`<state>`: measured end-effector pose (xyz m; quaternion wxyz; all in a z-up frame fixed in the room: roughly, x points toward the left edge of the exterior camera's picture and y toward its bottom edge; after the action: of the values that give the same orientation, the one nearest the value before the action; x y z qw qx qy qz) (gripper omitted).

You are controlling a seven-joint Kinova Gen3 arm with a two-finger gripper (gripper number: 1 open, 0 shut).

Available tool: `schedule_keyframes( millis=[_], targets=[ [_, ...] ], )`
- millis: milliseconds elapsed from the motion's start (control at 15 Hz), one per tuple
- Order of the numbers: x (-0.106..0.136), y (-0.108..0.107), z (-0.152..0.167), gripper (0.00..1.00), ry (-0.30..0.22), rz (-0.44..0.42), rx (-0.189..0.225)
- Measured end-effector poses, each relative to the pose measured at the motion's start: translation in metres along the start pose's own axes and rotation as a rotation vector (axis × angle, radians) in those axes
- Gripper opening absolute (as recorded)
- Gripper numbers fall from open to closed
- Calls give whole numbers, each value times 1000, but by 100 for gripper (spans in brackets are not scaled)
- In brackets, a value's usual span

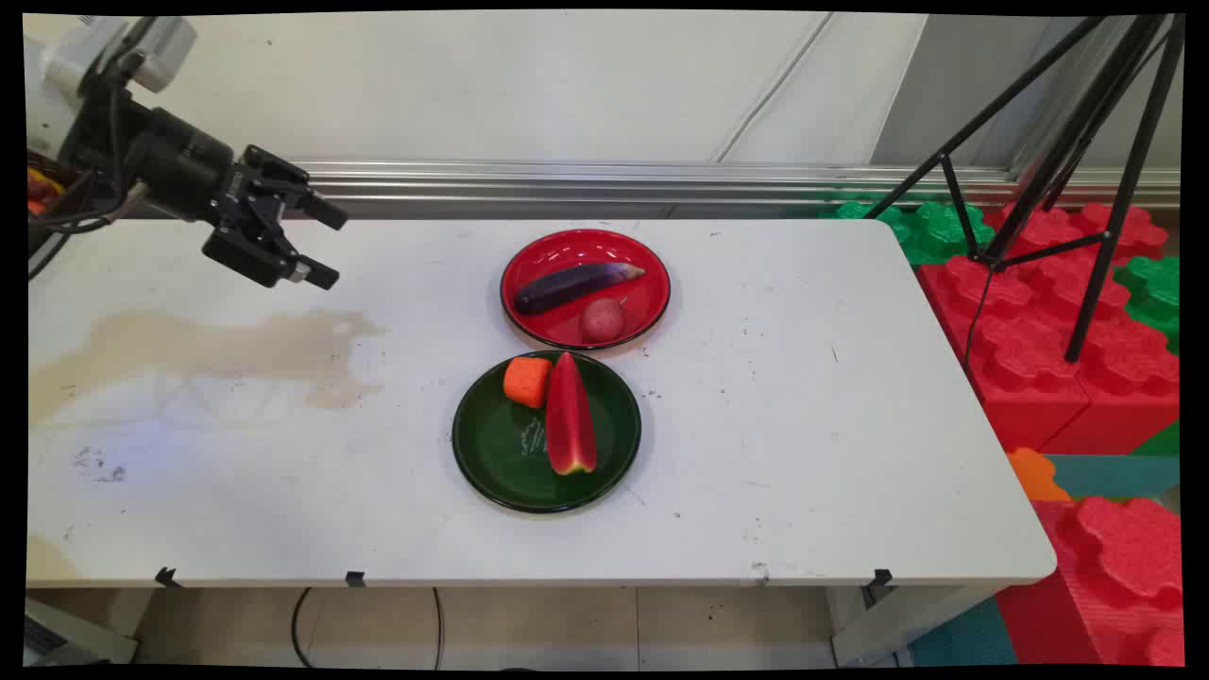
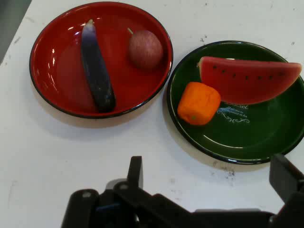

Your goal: Pick up the mandarin from the green plate

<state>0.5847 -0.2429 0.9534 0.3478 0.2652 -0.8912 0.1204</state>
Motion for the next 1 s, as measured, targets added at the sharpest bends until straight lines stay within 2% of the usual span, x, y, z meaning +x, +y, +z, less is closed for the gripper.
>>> schedule_keyframes(
  millis=[400,1000],
  targets=[
    [9,1,21,100,1,12,-5],
    [8,0,46,100,-46,15,-10]
  ],
)
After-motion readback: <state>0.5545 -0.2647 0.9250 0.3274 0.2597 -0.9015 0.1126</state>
